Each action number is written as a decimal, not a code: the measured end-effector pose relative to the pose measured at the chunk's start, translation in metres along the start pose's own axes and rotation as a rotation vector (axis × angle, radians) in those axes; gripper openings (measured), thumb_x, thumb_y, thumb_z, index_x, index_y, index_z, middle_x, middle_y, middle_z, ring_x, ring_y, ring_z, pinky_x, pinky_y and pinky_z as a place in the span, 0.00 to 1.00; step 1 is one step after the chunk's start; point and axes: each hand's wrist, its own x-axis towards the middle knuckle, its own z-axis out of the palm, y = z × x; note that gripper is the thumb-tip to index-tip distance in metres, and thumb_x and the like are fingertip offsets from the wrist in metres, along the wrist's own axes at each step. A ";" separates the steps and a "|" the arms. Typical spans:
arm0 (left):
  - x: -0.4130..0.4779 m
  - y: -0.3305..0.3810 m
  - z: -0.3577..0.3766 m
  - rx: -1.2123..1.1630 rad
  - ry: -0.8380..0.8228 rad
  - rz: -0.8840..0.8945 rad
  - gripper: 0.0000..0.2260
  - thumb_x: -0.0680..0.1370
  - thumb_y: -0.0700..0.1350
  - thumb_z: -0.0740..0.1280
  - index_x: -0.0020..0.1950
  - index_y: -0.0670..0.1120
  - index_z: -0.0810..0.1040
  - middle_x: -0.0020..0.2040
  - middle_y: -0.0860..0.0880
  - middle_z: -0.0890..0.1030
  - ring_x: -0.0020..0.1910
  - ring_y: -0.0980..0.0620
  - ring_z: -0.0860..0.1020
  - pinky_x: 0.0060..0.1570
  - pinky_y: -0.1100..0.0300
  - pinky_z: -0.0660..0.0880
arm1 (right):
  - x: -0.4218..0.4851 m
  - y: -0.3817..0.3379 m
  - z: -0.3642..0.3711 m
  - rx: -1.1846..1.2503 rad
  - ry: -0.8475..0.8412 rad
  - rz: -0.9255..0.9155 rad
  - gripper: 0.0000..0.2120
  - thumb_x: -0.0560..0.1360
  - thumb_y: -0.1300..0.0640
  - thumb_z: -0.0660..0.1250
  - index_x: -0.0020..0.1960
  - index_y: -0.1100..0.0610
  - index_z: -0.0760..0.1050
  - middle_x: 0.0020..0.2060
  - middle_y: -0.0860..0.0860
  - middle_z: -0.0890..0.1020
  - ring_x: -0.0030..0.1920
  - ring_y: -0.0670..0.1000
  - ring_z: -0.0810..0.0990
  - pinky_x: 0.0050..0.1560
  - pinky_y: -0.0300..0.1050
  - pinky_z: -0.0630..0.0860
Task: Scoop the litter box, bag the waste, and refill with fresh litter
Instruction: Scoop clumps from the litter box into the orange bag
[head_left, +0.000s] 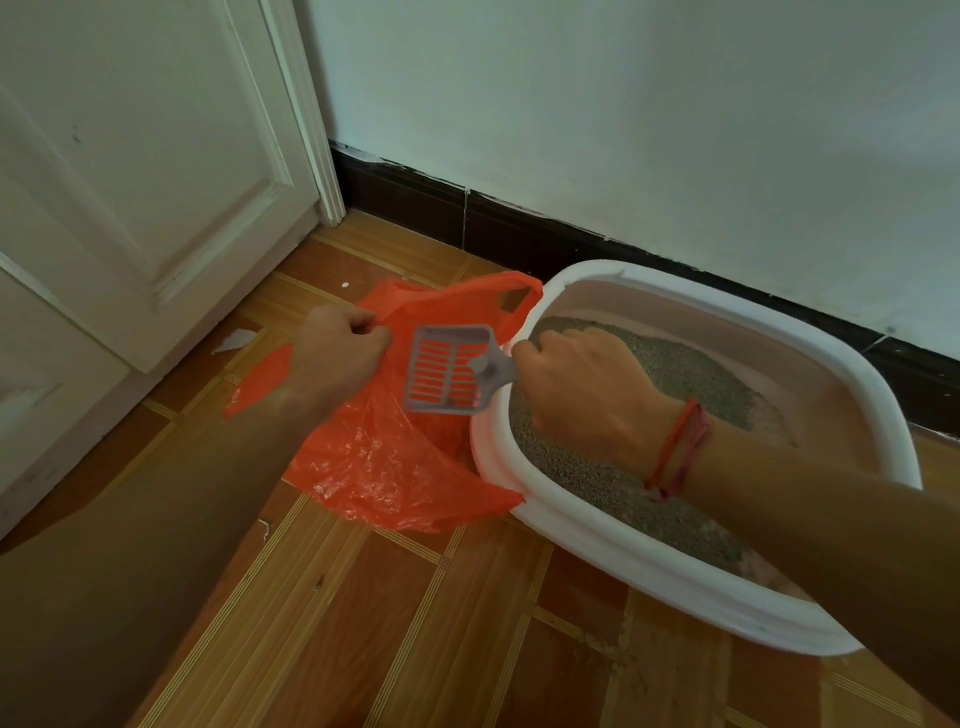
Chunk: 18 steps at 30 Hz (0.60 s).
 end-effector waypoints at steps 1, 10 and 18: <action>0.000 0.001 0.000 0.006 0.000 0.004 0.09 0.79 0.41 0.66 0.44 0.41 0.83 0.39 0.41 0.84 0.37 0.42 0.83 0.40 0.45 0.81 | -0.005 0.004 0.003 0.007 0.010 0.008 0.09 0.77 0.56 0.60 0.56 0.57 0.71 0.44 0.53 0.78 0.38 0.52 0.70 0.40 0.46 0.66; 0.001 0.002 0.002 0.068 0.043 0.059 0.09 0.77 0.39 0.66 0.43 0.34 0.81 0.40 0.35 0.82 0.40 0.35 0.80 0.38 0.44 0.78 | -0.064 0.055 0.019 0.193 -0.061 0.198 0.09 0.82 0.55 0.53 0.59 0.52 0.68 0.44 0.47 0.74 0.39 0.47 0.72 0.44 0.43 0.74; 0.006 -0.003 0.000 0.090 0.077 0.024 0.08 0.76 0.40 0.66 0.39 0.40 0.83 0.37 0.41 0.82 0.38 0.39 0.81 0.40 0.44 0.80 | -0.100 0.088 0.022 0.387 -0.077 0.371 0.08 0.82 0.52 0.53 0.58 0.52 0.67 0.41 0.46 0.74 0.36 0.45 0.73 0.41 0.47 0.75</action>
